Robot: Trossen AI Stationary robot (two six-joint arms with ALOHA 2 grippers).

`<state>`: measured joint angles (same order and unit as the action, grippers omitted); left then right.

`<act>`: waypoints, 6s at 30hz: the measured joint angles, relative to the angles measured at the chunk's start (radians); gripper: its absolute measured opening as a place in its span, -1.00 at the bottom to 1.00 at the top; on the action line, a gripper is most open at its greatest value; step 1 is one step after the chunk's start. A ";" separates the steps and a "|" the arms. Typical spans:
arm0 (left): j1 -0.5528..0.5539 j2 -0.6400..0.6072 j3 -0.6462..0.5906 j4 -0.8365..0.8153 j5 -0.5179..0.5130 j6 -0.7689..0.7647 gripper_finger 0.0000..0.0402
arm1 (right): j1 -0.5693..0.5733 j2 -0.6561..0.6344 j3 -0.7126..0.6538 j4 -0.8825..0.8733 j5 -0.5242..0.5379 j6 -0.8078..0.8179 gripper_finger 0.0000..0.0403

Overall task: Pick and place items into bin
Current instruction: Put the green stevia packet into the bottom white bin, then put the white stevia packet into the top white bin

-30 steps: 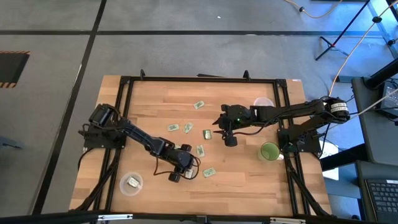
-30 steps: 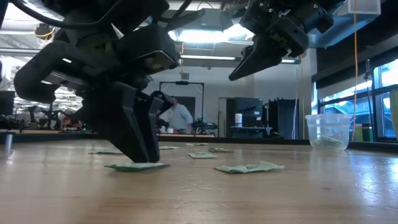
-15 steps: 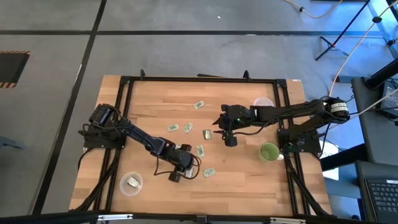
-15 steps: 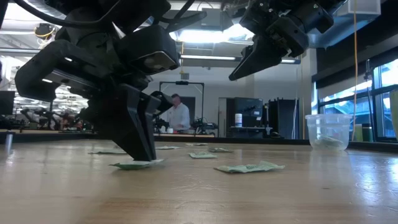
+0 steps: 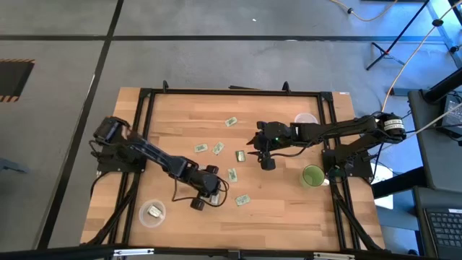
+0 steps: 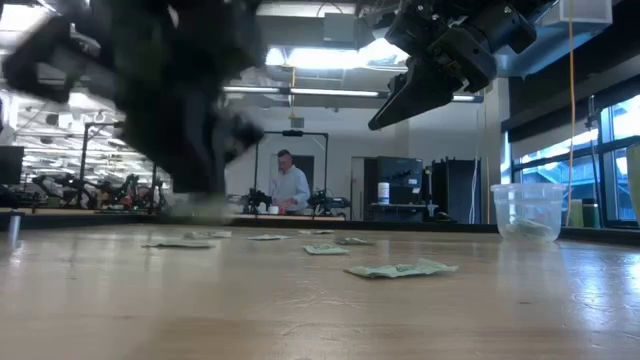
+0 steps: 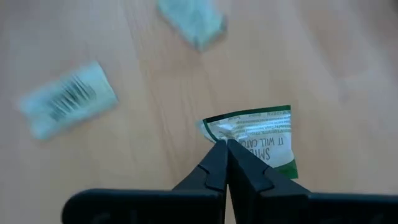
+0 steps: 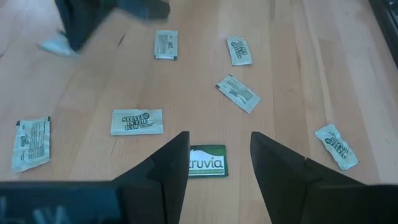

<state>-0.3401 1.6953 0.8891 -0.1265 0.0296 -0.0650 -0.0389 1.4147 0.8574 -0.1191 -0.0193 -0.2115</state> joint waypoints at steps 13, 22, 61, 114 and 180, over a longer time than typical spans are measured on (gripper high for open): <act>-0.067 -0.417 0.004 -0.308 0.004 -0.464 -0.99 | 0.000 0.000 0.000 -0.006 0.000 0.000 -0.15; -0.340 -0.496 0.004 -0.500 -0.123 -1.019 -0.99 | 0.000 0.000 0.000 -0.014 0.000 0.000 -0.15; -0.784 -0.200 0.006 -0.755 -0.161 -1.994 -0.86 | 0.003 0.000 0.000 -0.012 0.000 0.023 -0.15; -0.095 -0.415 0.006 -0.499 -0.717 -0.539 -0.69 | 0.371 0.455 0.001 0.286 -0.060 0.054 -0.35; 0.301 -0.415 -0.119 0.024 -0.399 -0.044 -0.69 | -0.499 -0.075 0.126 -1.081 0.311 0.748 -0.98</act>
<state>-0.0389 1.2808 0.7704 -0.1023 -0.3693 -0.1086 -0.5376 1.3394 0.9833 -1.1998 0.2913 0.5366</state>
